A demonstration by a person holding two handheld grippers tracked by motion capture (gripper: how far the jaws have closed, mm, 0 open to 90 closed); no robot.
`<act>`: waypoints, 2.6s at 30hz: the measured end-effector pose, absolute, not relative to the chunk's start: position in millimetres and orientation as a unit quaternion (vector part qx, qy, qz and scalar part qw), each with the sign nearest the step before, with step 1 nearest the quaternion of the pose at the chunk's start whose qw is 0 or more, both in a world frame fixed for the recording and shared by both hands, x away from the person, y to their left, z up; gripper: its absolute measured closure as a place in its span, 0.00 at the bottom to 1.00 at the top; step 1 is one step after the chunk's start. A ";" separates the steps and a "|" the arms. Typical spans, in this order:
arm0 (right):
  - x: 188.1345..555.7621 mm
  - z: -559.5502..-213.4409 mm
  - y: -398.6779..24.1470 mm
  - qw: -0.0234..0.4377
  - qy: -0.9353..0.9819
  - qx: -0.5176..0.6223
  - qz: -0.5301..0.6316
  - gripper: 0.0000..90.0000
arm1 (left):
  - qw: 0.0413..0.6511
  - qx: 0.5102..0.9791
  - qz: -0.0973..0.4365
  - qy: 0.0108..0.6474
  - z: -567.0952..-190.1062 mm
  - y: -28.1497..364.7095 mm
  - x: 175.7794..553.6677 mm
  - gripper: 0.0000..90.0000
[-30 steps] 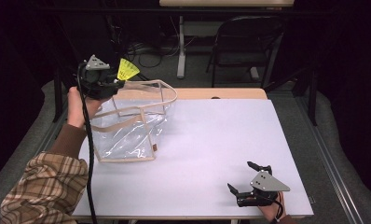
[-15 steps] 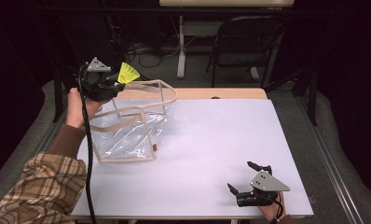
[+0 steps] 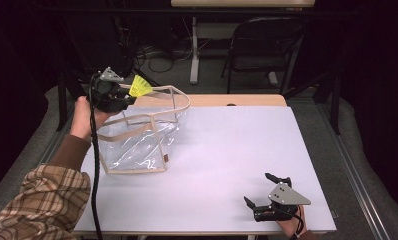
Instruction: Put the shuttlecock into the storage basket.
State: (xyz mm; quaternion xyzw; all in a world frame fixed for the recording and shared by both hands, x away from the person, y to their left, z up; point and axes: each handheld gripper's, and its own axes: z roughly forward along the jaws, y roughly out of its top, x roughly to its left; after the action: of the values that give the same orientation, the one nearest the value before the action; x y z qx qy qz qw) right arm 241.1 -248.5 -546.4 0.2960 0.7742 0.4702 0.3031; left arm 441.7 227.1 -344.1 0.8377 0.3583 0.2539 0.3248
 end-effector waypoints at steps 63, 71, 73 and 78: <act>242.1 -547.3 -245.3 0.294 0.778 0.294 0.472 0.01 | 0.225 0.893 0.169 0.350 -371.2 213.6 469.7 0.72; 242.4 -547.7 -244.6 0.292 0.780 0.291 0.471 0.01 | 0.219 0.893 0.165 0.355 -373.4 213.8 472.3 0.72; 242.4 -547.5 -245.0 0.292 0.780 0.291 0.471 0.01 | 0.221 0.893 0.165 0.356 -374.4 212.8 472.7 0.72; 242.7 -547.7 -245.3 0.292 0.779 0.293 0.471 0.01 | 0.230 0.888 0.172 0.360 -373.8 213.6 474.0 0.61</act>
State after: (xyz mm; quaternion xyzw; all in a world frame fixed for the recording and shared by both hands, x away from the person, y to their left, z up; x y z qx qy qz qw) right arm 242.7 -245.3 -547.7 0.2929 0.7793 0.4707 0.2922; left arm 474.0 213.6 -373.8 0.8879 0.3597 0.1717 0.2297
